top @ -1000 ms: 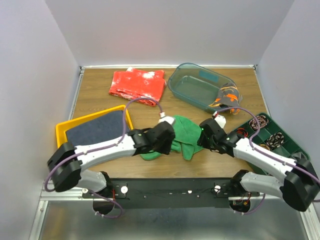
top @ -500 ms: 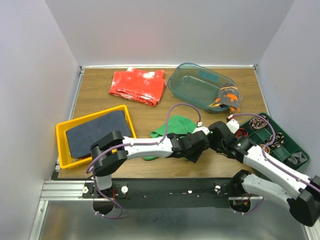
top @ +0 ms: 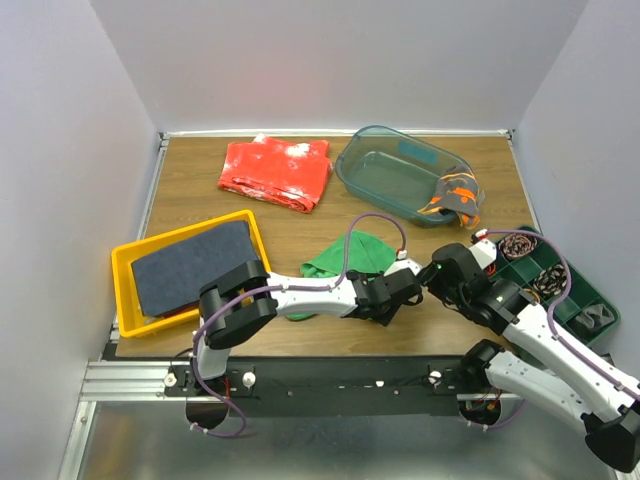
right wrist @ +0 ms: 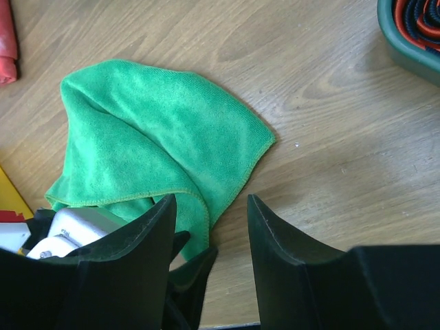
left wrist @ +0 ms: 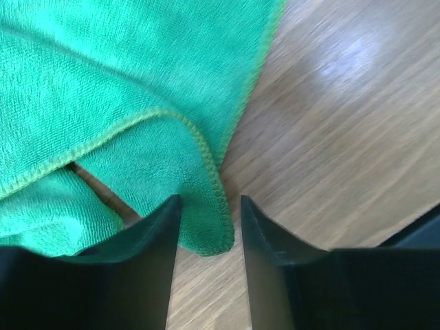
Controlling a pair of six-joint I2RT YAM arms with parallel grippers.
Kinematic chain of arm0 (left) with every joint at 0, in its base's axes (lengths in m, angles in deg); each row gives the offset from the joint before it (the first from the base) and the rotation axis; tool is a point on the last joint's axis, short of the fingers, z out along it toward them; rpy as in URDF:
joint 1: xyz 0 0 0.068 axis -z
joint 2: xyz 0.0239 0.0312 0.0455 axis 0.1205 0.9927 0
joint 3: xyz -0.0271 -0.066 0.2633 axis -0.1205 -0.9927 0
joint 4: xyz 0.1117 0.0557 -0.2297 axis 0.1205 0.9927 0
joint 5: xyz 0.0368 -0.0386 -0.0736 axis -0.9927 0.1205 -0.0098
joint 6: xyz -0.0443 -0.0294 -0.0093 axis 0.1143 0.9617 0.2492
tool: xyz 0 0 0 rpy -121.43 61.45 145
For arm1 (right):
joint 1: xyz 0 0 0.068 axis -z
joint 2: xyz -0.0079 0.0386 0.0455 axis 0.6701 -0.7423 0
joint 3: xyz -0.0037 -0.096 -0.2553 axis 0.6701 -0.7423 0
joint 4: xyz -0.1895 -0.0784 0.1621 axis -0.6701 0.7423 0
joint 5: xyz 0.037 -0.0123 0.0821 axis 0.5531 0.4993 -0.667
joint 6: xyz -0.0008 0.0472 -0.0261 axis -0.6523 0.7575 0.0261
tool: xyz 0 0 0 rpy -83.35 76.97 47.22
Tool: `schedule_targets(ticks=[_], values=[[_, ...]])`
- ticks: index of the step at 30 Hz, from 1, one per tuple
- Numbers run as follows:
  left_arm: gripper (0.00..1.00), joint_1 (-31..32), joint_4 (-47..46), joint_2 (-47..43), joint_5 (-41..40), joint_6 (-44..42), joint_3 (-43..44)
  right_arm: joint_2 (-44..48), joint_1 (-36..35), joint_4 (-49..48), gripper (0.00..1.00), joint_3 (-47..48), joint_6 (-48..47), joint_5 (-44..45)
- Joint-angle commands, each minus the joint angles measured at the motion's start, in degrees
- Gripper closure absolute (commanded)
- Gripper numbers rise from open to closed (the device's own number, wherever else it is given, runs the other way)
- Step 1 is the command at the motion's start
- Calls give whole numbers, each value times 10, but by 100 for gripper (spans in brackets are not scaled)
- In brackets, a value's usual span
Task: Fold and stack the towels
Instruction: Flatten out the towel at the center of the board.
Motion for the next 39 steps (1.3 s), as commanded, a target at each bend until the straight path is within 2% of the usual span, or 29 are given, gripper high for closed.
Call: schedule_targets(ticks=[1,5,7,12,15,17,20,23,27,39], values=[[61,7,1,2,-31,9,-20,-16,0,-1,47,8,6,12],[93,7,5,-25,-54,9,-28,-40,0,-19,47,2,-11,6],[100,0,18,-41,-67,8,-28,-54,0,-35,48,-1,-19,-4],[100,-36,33,-126,-80,35,-60,-125,0,-72,46,2,-48,-31],[100,-87,31,-210,-63,70,-93,-153,0,-102,45,0,-62,-47],[100,-146,14,-270,-16,88,-130,-164,0,-114,45,2,-74,-52],[100,-222,-8,-311,33,97,-160,-188,0,-131,46,9,-89,-63],[100,-260,-6,-322,47,92,-170,-224,0,-158,46,11,-116,-102],[100,-283,-20,-336,66,100,-191,-259,-6,-216,47,6,-112,-171],[100,-291,-9,-327,66,90,-159,-260,-41,-289,41,-63,-31,-220]])
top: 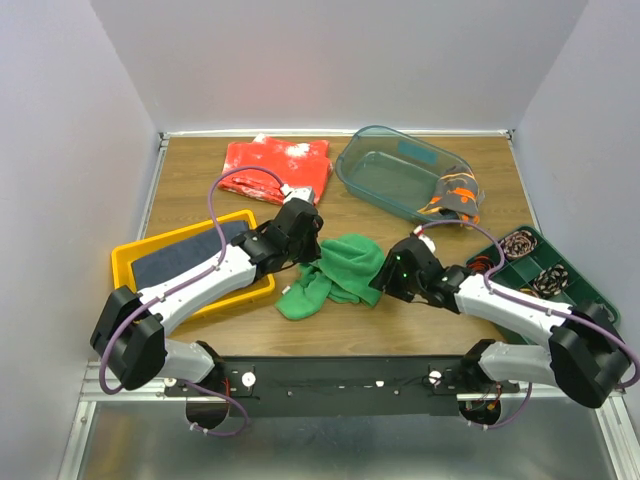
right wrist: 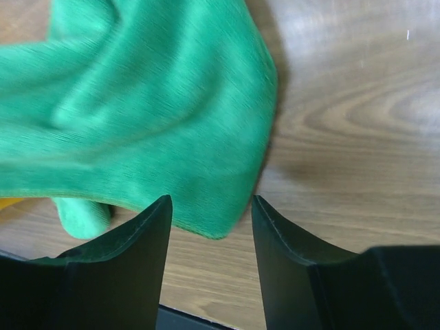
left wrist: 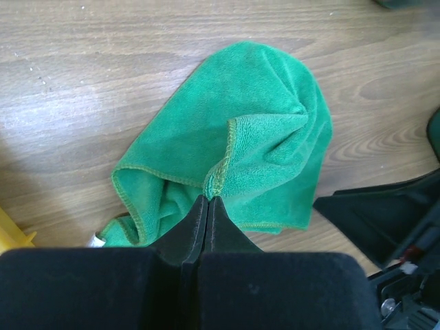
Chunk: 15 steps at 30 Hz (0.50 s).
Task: Fold and stack the towels
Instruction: Flatten out the towel at the center of the board.
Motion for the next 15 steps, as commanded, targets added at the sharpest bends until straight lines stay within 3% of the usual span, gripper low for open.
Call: schedule_targets(ticks=[1,9,12,15], values=[[100,-3,-4,0,11,-5,23,-1,-11,-23,41,-47,49,-30],[100,-3,-2,-7,6,-6,20,15,-13,-99,35,-110,99,-48],[100,-3,0,-9,5,-6,20,-15,-16,-133,41,-111,112,-59],[100,-3,1,-11,5,-8,22,-34,-19,-153,53,-110,113,-56]])
